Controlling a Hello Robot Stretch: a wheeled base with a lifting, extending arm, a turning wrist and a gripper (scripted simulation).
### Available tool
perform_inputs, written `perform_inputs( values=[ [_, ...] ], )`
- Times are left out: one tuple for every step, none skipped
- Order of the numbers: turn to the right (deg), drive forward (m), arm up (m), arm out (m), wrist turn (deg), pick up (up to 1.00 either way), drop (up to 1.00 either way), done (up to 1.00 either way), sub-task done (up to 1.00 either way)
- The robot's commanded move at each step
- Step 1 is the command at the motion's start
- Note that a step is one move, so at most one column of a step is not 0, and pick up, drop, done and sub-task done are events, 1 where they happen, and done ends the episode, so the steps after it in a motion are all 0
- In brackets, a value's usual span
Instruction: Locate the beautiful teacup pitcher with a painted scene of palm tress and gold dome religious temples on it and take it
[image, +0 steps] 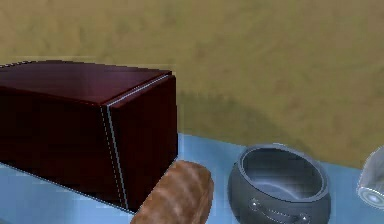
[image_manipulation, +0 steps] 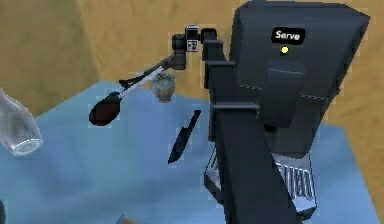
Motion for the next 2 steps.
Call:
perform_inputs(
  values=[
    [0.0,0.0,0.0,0.0,45.0,0.0,0.0,0.0,0.0],
    [0.0,0.0,0.0,0.0,15.0,0.0,0.0,0.0,0.0]
  ],
)
